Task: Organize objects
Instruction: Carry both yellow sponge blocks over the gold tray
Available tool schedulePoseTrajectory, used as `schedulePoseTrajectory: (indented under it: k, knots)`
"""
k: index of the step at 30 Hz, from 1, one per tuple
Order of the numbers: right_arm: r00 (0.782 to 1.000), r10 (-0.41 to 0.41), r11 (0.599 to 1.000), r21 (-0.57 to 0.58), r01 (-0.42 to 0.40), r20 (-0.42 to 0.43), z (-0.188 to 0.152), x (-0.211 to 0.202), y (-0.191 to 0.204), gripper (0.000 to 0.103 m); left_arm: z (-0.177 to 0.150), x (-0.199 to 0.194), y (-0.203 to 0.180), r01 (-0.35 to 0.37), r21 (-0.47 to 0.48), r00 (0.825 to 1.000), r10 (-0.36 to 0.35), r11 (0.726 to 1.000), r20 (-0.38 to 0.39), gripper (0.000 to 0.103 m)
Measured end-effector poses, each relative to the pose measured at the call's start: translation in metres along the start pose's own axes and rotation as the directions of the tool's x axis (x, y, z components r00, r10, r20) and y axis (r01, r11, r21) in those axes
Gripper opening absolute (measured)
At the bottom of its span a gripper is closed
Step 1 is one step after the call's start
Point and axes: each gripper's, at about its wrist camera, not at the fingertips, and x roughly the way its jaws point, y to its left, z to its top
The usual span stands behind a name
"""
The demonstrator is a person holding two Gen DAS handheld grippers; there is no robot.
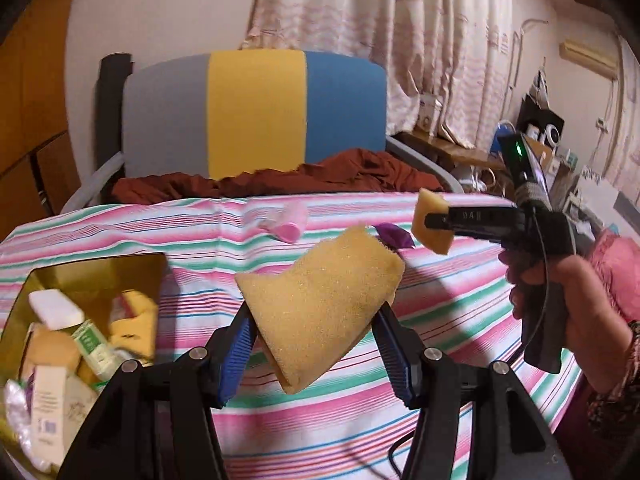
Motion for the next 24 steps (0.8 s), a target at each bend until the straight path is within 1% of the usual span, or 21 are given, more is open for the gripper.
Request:
schedulePoseTrajectory:
  k: [6, 9, 14, 18, 20, 24]
  knots:
    - [0.999, 0.037, 0.998, -0.053, -0.036, 0.012, -0.007, -0.006, 0.021, 0.035, 0.004, -0.025, 0.045, -0.007, -0.098, 1.0, 0.009, 0.995, 0.014, 0.059]
    - [0.998, 0.055, 0.996, -0.076, -0.054, 0.01, -0.011, -0.007, 0.032, 0.035, 0.002, -0.033, 0.066, -0.051, -0.131, 0.998, 0.053, 0.99, 0.015, 0.059]
    - [0.995, 0.099, 0.989, -0.106, -0.098, 0.005, -0.018, -0.008, 0.047, 0.035, -0.004, -0.042, 0.113, -0.093, -0.236, 0.995, 0.098, 0.967, 0.007, 0.059]
    - [0.993, 0.117, 0.984, -0.134, -0.115, 0.005, -0.025, -0.01, 0.06, 0.035, -0.01, -0.043, 0.147, -0.164, -0.285, 0.986, 0.166, 0.944, -0.015, 0.059]
    - [0.992, 0.128, 0.982, -0.143, -0.126, 0.001, -0.028, -0.011, 0.066, 0.035, -0.013, -0.044, 0.161, -0.186, -0.303, 0.982, 0.189, 0.935, -0.021, 0.059]
    - [0.988, 0.156, 0.97, -0.189, -0.154, -0.002, -0.036, -0.014, 0.083, 0.035, -0.019, -0.041, 0.185, -0.246, -0.306, 0.969, 0.244, 0.92, -0.045, 0.059]
